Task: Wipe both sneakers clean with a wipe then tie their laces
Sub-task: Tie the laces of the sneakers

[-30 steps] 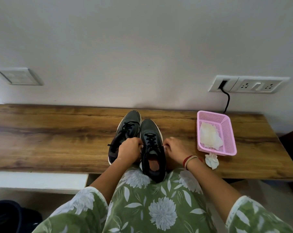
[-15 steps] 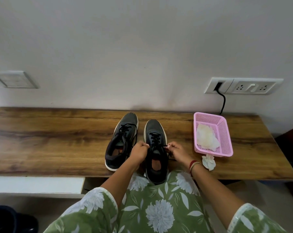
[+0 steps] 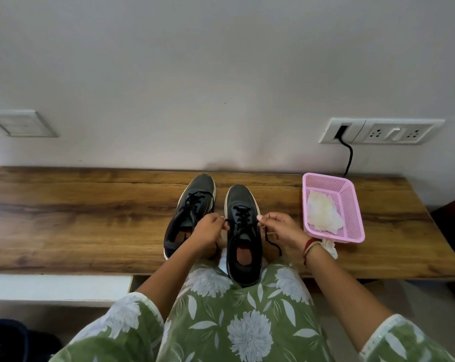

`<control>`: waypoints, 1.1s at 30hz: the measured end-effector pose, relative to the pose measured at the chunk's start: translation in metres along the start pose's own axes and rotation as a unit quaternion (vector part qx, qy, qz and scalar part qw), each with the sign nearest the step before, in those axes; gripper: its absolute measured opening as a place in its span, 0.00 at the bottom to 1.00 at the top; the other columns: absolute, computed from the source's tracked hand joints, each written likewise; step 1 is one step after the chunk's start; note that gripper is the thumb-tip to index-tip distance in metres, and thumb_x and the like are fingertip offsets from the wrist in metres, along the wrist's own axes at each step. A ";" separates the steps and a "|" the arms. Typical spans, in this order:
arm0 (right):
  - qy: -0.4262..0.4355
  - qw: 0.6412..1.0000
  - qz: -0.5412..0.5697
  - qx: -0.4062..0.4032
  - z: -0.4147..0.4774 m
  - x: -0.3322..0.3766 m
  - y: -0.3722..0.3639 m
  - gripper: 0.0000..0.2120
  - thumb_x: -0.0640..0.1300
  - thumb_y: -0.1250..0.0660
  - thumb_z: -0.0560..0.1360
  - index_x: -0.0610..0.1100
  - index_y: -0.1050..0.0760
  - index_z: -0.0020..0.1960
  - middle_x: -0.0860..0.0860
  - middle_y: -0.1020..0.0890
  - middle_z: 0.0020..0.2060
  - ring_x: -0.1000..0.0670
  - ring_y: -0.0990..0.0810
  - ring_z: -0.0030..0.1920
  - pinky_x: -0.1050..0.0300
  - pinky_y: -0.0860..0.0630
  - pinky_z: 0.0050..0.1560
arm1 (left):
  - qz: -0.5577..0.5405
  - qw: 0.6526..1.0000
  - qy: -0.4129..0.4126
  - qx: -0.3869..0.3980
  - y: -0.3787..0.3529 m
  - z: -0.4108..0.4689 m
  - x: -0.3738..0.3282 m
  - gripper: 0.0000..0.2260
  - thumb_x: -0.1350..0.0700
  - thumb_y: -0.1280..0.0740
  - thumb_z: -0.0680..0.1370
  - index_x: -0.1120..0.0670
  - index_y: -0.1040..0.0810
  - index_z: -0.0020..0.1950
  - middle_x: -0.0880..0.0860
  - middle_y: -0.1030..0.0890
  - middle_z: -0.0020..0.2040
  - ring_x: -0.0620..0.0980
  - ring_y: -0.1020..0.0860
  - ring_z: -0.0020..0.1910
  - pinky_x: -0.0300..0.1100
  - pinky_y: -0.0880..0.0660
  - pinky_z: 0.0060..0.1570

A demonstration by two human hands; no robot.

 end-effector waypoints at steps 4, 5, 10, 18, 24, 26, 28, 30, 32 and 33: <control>-0.003 0.995 0.101 0.014 0.008 0.001 -0.016 0.08 0.45 0.34 0.76 0.44 0.22 0.40 0.49 0.21 0.38 0.54 0.24 0.41 0.61 0.28 0.42 | -0.058 0.998 0.021 0.001 -0.007 -0.002 -0.007 0.15 0.59 0.46 0.82 0.56 0.27 0.37 0.56 0.25 0.40 0.47 0.32 0.28 0.35 0.36 0.24; 0.004 0.993 0.118 0.010 0.009 0.003 -0.018 0.07 0.44 0.35 0.76 0.44 0.22 0.40 0.49 0.20 0.39 0.54 0.23 0.42 0.61 0.28 0.42 | -0.089 0.995 0.031 0.006 -0.010 -0.001 -0.006 0.14 0.58 0.46 0.82 0.56 0.27 0.38 0.54 0.26 0.38 0.47 0.31 0.29 0.33 0.37 0.23; 0.003 0.975 0.222 0.014 0.014 0.003 -0.023 0.05 0.43 0.36 0.76 0.45 0.24 0.42 0.48 0.16 0.44 0.51 0.18 0.43 0.64 0.27 0.35 | -0.213 0.976 0.052 0.007 -0.016 0.005 0.005 0.10 0.55 0.37 0.80 0.56 0.21 0.42 0.52 0.26 0.32 0.45 0.29 0.31 0.37 0.35 0.31; 0.001 0.960 0.280 0.004 0.020 -0.011 -0.027 0.05 0.35 0.35 0.74 0.39 0.23 0.48 0.49 0.16 0.39 0.57 0.20 0.36 0.68 0.26 0.31 | -0.351 0.936 0.004 0.003 -0.031 0.007 -0.005 0.11 0.53 0.35 0.79 0.60 0.19 0.48 0.53 0.16 0.41 0.47 0.19 0.39 0.38 0.23 0.40; 0.026 0.974 0.226 0.003 0.017 -0.004 -0.029 0.07 0.31 0.32 0.71 0.42 0.20 0.43 0.50 0.17 0.36 0.56 0.22 0.35 0.66 0.26 0.35 | -0.421 0.907 -0.008 -0.009 -0.037 0.006 -0.014 0.13 0.54 0.36 0.79 0.61 0.22 0.40 0.56 0.19 0.33 0.50 0.21 0.32 0.41 0.21 0.33; 0.039 0.979 0.202 -0.005 0.017 0.001 -0.032 0.07 0.32 0.30 0.69 0.44 0.19 0.39 0.50 0.17 0.35 0.56 0.24 0.33 0.65 0.28 0.35 | -0.419 0.908 -0.013 -0.022 -0.036 0.004 -0.013 0.14 0.53 0.35 0.78 0.59 0.24 0.36 0.56 0.21 0.30 0.51 0.22 0.30 0.42 0.22 0.34; 0.050 0.981 0.187 -0.013 0.017 0.006 -0.034 0.06 0.35 0.28 0.68 0.45 0.19 0.38 0.49 0.17 0.36 0.57 0.25 0.31 0.65 0.29 0.34 | -0.426 0.904 -0.017 -0.029 -0.035 0.004 -0.013 0.14 0.53 0.35 0.79 0.59 0.25 0.37 0.56 0.21 0.31 0.51 0.22 0.30 0.42 0.22 0.35; 0.055 0.980 0.185 -0.036 0.018 0.007 -0.031 0.04 0.37 0.28 0.69 0.45 0.20 0.39 0.49 0.17 0.36 0.57 0.26 0.30 0.66 0.30 0.33 | -0.438 0.898 -0.027 -0.022 -0.035 0.005 -0.014 0.09 0.56 0.36 0.79 0.60 0.23 0.42 0.56 0.21 0.34 0.49 0.21 0.31 0.41 0.21 0.34; 0.051 0.976 0.204 -0.056 0.020 0.003 -0.029 0.03 0.38 0.28 0.70 0.45 0.20 0.40 0.50 0.18 0.33 0.57 0.27 0.30 0.67 0.30 0.31 | -0.435 0.899 -0.043 -0.004 -0.036 0.006 -0.014 0.06 0.61 0.37 0.79 0.59 0.21 0.51 0.54 0.20 0.36 0.46 0.21 0.34 0.39 0.21 0.36; 0.049 0.973 0.217 -0.061 0.021 0.001 -0.029 0.03 0.38 0.29 0.71 0.45 0.20 0.42 0.51 0.18 0.33 0.57 0.27 0.30 0.68 0.30 0.31 | -0.421 0.905 -0.051 0.003 -0.037 0.007 -0.013 0.07 0.62 0.37 0.80 0.59 0.21 0.55 0.53 0.20 0.36 0.45 0.21 0.35 0.39 0.21 0.38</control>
Point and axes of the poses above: each hand's wrist, its own z-axis towards the middle knuckle, its own y-axis out of the back of the hand, x = y × z, the point moved 10 cm from there along z, towards the middle knuckle
